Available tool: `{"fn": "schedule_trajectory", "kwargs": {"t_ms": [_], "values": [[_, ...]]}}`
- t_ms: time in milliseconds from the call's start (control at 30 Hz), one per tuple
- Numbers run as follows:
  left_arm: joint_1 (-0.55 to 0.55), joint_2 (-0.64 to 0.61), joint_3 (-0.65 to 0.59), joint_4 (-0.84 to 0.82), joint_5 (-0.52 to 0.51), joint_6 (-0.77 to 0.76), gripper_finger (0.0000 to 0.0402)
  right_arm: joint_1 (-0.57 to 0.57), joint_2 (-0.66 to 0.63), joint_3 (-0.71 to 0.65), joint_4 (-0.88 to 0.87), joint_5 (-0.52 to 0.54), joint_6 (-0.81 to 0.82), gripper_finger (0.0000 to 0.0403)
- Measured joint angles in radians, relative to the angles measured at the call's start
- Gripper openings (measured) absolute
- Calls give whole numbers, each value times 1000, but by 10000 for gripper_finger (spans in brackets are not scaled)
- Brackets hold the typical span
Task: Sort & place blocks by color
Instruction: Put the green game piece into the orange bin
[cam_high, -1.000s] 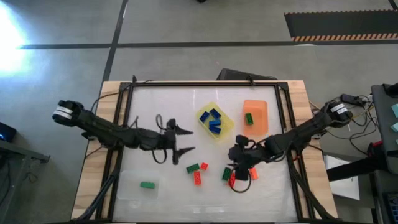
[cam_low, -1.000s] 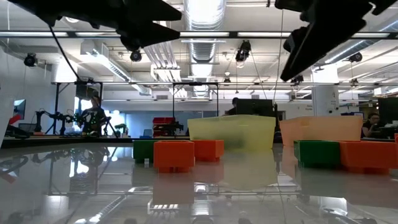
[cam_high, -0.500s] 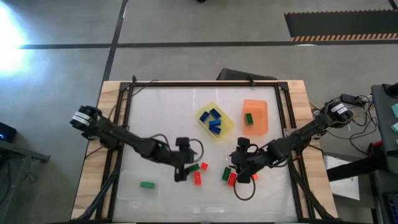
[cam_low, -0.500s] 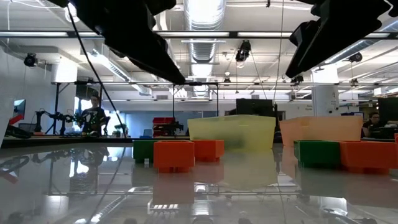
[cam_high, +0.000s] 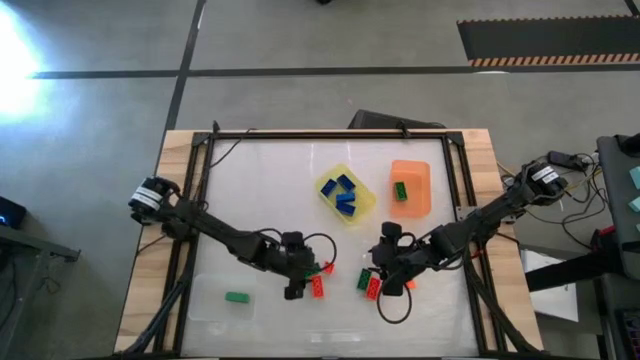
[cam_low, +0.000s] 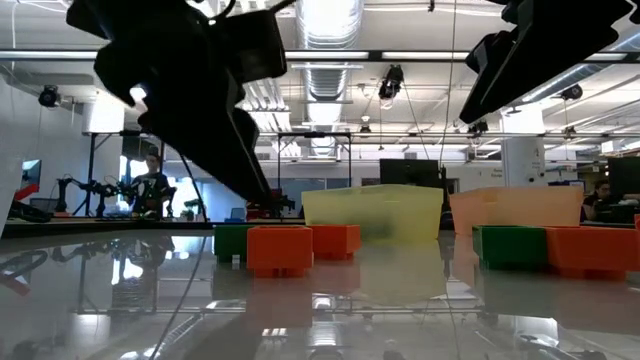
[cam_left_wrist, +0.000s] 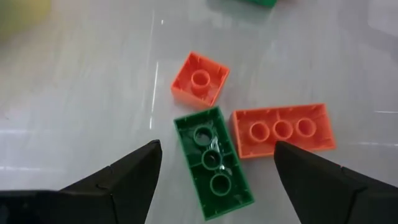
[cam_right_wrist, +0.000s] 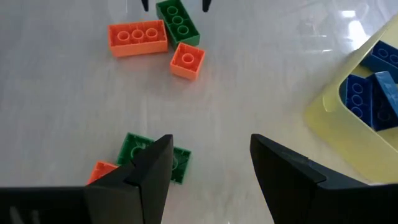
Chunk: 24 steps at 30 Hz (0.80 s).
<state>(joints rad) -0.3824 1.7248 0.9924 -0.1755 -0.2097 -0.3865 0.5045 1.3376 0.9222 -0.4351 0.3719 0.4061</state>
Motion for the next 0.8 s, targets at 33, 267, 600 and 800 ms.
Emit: {"fn": "schedule_trajectory", "kwargs": {"t_ms": [33,267,600,800], "values": [[0,8,0,0,1,-5,294,3,0,0,-1,0,0,205],[1,51,-2,3,9,-53,294,15,0,-2,1,23,1,205],[2,63,-43,2,-13,-80,294,15,1,-3,6,54,2,205],[2,63,-46,1,-33,-79,263,15,1,-3,7,72,2,205]]}}
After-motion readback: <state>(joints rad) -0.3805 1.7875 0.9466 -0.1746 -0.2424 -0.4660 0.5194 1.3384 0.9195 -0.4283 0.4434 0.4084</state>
